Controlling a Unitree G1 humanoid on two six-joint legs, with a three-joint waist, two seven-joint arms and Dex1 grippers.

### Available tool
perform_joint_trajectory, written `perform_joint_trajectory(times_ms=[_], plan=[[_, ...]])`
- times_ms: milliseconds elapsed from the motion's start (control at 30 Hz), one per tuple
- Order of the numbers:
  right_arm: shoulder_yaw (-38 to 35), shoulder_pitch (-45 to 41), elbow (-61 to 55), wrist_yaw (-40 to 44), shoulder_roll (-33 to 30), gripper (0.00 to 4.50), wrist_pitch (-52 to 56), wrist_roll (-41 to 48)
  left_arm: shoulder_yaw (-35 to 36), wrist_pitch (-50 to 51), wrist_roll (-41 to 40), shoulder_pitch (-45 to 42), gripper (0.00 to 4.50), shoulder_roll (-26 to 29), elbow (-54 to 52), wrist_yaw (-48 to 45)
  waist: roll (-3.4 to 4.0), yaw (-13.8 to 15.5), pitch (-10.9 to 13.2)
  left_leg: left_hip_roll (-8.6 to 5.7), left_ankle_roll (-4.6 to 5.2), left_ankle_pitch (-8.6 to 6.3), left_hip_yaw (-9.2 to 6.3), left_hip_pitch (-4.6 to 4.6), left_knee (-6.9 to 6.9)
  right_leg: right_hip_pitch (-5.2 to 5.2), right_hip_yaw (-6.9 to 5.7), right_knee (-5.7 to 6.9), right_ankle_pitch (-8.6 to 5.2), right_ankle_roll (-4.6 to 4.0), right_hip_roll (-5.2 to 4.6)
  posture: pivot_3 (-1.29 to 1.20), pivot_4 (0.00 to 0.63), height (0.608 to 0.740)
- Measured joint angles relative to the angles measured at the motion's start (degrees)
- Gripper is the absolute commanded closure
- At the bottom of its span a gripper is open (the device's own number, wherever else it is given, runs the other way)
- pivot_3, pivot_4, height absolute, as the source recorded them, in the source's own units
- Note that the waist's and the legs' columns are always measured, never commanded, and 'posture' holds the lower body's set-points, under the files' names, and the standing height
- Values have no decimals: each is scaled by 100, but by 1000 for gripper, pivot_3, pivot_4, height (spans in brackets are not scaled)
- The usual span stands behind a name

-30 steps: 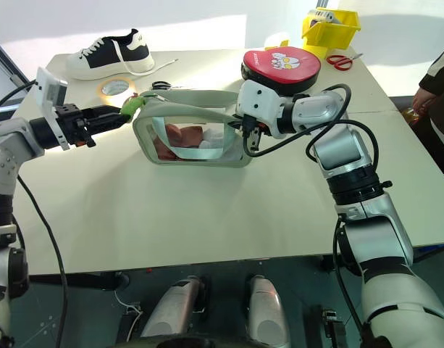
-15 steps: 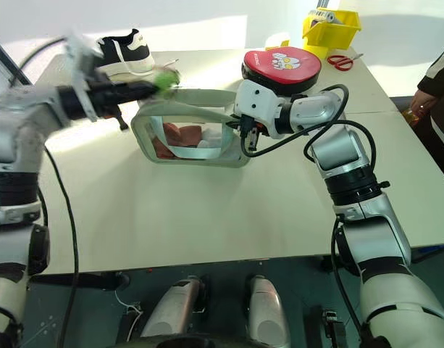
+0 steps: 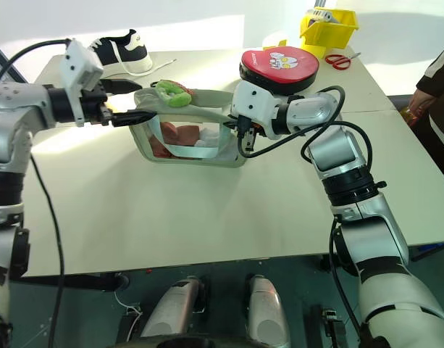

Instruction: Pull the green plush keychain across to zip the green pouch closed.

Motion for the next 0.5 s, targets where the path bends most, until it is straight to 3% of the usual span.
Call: perform_joint_trajectory(times_ms=[100, 200, 400, 500], plan=[[-1, 0, 0, -2, -25, 4500, 9, -4, -11, -139, 128, 554, 598, -99, 31, 46, -1, 37, 0, 0, 0, 0, -2, -3, 7, 2, -1, -1, 0, 0, -1, 0, 150, 740], [-2, 0, -6, -3, -37, 4500, 20, -4, -29, -351, 318, 593, 1333, -496, 279, 389, -2, 93, 0, 0, 0, 0, -3, -5, 12, 5, -2, -8, -2, -3, -1, 0, 150, 740], [-2, 0, -12, -15, -37, 4500, 63, -4, 52, -515, 420, 496, 4299, -826, 610, 735, -2, 115, -1, 0, 0, 0, -2, -4, 9, 2, -1, -4, 1, 0, -1, 0, 150, 740], [-2, 0, -11, -34, -35, 4500, 68, -6, 123, -305, 283, 500, 4456, -784, 536, 572, -2, 112, 0, 0, 0, 0, -2, -5, 9, 2, -2, -4, 1, 0, -1, 0, 150, 740]])
